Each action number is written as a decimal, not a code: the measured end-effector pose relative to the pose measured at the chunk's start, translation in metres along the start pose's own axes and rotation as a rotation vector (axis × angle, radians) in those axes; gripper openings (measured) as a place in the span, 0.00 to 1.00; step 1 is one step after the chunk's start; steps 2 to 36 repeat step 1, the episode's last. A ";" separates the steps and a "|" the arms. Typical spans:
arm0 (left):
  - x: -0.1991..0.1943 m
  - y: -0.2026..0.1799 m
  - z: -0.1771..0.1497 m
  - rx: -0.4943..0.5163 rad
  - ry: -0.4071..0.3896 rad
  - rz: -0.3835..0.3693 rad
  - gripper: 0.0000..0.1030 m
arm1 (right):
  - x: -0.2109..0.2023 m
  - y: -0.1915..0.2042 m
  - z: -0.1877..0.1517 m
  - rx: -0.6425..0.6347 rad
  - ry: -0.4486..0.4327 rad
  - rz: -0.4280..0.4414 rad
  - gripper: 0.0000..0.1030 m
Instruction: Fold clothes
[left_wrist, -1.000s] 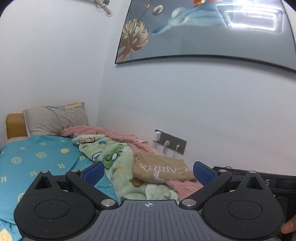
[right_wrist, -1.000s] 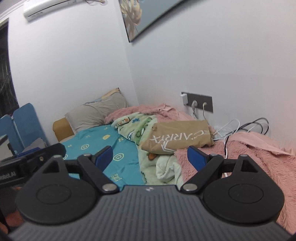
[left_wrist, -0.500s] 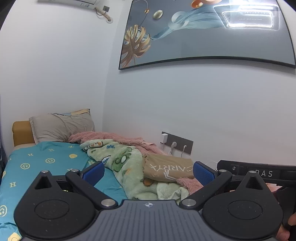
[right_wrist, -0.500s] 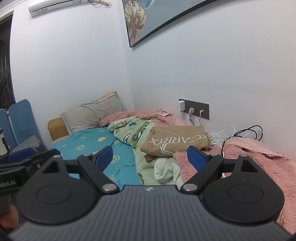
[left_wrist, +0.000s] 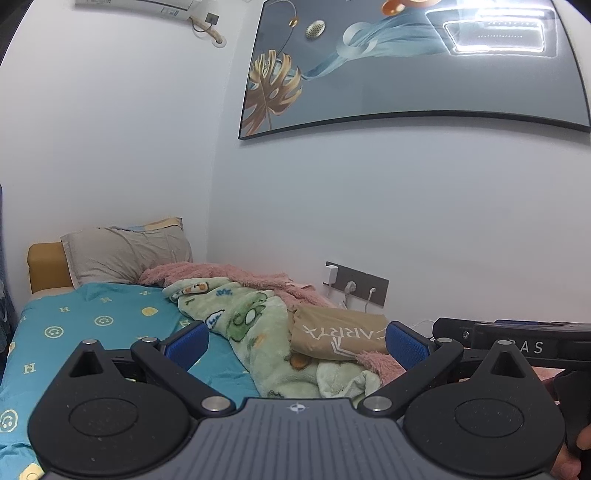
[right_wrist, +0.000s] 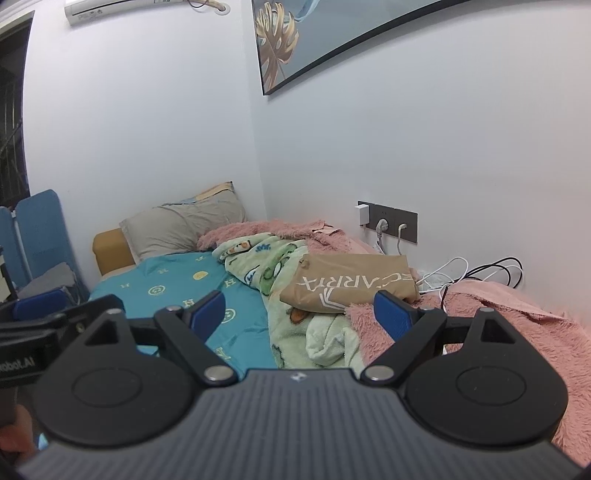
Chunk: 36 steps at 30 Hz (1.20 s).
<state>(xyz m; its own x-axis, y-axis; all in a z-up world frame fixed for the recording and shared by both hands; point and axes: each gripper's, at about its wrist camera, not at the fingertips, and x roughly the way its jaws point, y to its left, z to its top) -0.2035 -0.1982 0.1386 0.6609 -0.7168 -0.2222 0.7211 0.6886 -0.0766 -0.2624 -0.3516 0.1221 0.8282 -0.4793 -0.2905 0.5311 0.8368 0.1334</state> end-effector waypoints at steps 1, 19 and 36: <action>0.000 0.000 0.000 0.000 -0.001 -0.001 1.00 | 0.000 0.000 0.000 0.000 0.001 0.002 0.86; 0.000 0.000 0.000 0.000 -0.001 -0.001 1.00 | 0.000 0.000 0.000 0.000 0.001 0.002 0.86; 0.000 0.000 0.000 0.000 -0.001 -0.001 1.00 | 0.000 0.000 0.000 0.000 0.001 0.002 0.86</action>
